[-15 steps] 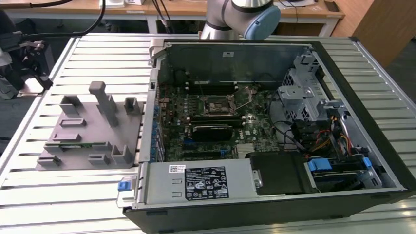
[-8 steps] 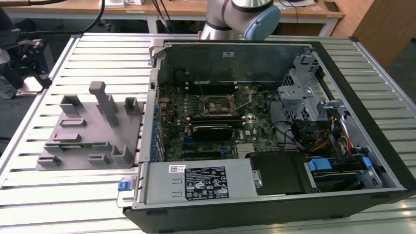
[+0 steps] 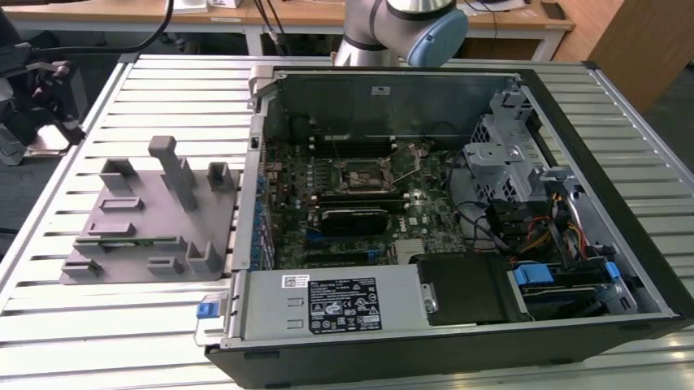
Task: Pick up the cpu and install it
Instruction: 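Pick up the cpu and move it towards the insertion slot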
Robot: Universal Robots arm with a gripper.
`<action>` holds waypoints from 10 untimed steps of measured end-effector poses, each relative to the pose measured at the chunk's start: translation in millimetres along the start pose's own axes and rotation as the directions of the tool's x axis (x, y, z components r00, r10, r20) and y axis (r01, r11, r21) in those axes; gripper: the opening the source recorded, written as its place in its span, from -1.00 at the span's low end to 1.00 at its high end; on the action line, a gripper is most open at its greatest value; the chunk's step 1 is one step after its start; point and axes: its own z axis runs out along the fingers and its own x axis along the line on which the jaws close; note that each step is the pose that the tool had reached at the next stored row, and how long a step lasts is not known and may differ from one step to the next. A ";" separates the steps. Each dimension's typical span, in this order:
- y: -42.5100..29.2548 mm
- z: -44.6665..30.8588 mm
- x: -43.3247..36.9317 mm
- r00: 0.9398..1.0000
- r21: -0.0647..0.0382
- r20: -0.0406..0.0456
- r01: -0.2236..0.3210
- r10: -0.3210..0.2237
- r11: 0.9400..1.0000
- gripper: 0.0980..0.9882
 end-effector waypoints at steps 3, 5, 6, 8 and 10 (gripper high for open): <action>0.2 -2.9 0.0 1.000 0.000 0.000 0.000 0.000 1.000 0.00; 0.3 -5.3 0.1 1.000 0.000 0.000 0.000 0.000 1.000 0.00; 0.4 -6.6 0.1 1.000 0.000 0.000 0.000 0.000 1.000 0.00; 0.6 -9.9 0.1 1.000 0.000 0.000 0.000 0.000 1.000 0.00; 0.9 -14.2 0.2 1.000 0.000 0.000 0.000 0.000 1.000 0.00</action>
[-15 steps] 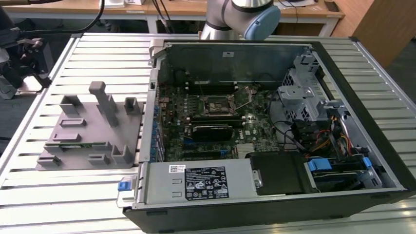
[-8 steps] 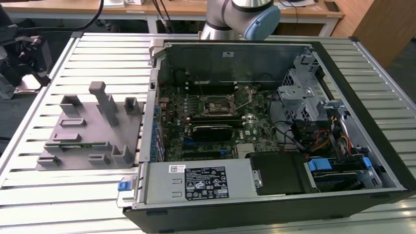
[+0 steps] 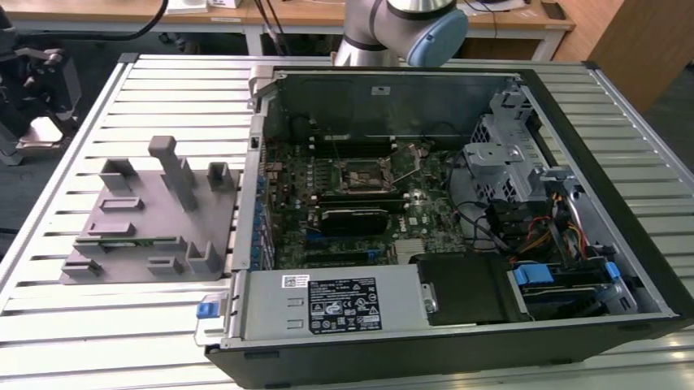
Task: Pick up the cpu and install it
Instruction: 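Pick up the cpu and move it towards the insertion slot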
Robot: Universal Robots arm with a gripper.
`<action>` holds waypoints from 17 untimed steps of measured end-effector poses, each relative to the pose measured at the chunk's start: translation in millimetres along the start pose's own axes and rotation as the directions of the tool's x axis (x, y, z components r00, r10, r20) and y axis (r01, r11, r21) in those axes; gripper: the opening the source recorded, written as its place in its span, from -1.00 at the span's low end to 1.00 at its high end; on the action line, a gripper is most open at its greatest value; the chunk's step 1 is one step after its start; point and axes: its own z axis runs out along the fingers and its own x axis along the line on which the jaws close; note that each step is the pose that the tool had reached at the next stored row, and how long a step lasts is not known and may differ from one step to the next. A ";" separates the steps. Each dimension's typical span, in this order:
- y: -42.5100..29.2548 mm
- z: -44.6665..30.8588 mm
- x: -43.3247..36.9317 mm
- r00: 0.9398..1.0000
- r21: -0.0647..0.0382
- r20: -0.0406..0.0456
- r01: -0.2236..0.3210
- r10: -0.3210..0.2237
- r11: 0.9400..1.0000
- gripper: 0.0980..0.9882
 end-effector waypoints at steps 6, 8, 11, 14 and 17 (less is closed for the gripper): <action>1.0 -15.5 0.3 1.000 0.000 0.000 0.000 0.000 1.000 0.00; 1.4 -20.8 0.3 1.000 0.000 0.000 0.000 0.000 1.000 0.00; 1.9 -28.9 0.5 1.000 0.000 0.000 0.000 0.000 1.000 0.00; 2.4 -37.2 0.6 1.000 0.000 0.000 0.000 0.000 1.000 0.00; 3.0 -45.2 0.7 1.000 0.000 0.000 0.000 0.000 1.000 0.00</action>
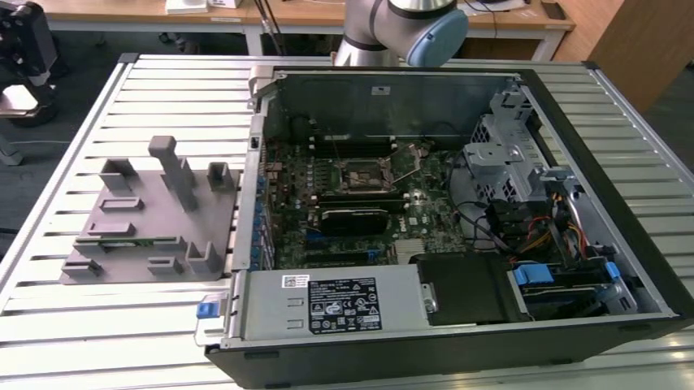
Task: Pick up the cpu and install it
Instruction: 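Pick up the cpu and move it towards the insertion slot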
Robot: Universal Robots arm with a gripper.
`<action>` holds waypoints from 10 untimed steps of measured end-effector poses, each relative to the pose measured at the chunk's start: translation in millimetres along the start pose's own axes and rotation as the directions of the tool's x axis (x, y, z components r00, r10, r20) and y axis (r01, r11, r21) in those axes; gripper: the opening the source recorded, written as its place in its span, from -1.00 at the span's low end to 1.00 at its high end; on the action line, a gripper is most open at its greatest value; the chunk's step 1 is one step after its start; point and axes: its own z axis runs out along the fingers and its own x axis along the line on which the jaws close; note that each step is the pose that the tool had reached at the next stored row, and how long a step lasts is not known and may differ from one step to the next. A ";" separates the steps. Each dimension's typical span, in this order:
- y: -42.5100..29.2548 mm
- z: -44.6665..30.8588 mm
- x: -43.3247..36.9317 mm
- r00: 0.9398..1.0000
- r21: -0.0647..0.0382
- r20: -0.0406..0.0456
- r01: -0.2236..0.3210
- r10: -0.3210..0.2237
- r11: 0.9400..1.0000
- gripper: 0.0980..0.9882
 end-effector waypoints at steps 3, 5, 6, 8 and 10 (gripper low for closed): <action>0.2 -3.9 0.1 1.000 0.000 0.000 0.000 0.000 1.000 0.00; 0.3 -4.1 -0.2 1.000 0.000 0.000 0.000 0.000 1.000 0.00; 0.3 -4.2 -0.7 1.000 -0.001 0.000 0.000 0.000 1.000 0.00; 0.2 -4.2 -2.4 1.000 -0.001 0.000 0.000 0.000 1.000 0.00; 0.2 -4.2 -5.3 1.000 -0.001 0.000 0.000 0.000 1.000 0.00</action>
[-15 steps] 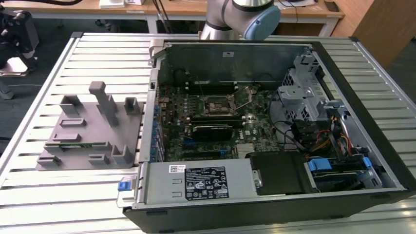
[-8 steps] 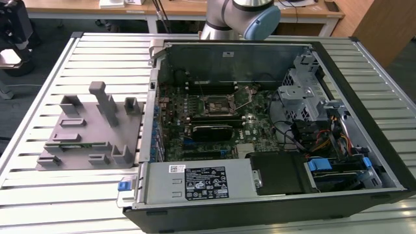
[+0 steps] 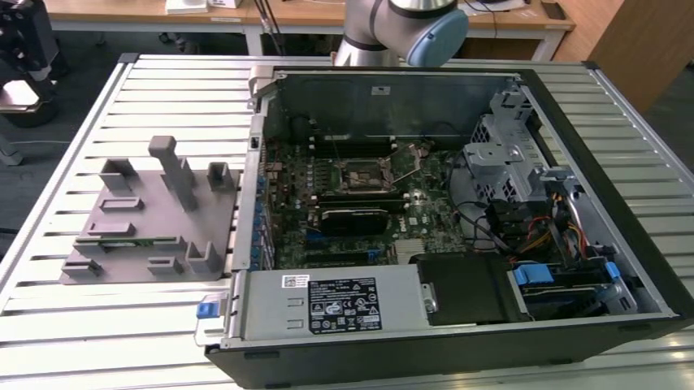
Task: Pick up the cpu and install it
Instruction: 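Pick up the cpu and move it towards the insertion slot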
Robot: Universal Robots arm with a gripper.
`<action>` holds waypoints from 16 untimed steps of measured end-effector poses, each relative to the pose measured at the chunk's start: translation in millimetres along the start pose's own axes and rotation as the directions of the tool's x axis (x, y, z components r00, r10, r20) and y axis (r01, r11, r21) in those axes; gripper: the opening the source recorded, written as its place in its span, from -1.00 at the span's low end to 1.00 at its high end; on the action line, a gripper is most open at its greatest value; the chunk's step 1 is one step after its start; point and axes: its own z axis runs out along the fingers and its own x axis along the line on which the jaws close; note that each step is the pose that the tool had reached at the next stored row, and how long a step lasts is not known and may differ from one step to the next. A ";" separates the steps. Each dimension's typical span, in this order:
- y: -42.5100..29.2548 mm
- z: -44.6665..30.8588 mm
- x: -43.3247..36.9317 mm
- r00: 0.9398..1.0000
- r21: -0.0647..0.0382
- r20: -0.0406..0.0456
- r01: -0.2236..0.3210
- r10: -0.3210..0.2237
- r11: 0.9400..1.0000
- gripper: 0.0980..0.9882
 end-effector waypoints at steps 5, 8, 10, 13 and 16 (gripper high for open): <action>0.0 -0.1 -8.5 1.000 0.000 0.000 0.000 0.000 1.000 0.00; 0.0 -0.2 -12.0 1.000 0.000 0.000 0.000 0.000 1.000 0.00; 0.1 -0.2 -14.3 1.000 0.000 0.000 0.000 0.000 1.000 0.00; 0.0 -0.3 -18.7 1.000 0.000 0.000 0.000 0.000 1.000 0.00; 0.0 -0.3 -23.0 1.000 0.000 0.000 0.000 0.000 1.000 0.00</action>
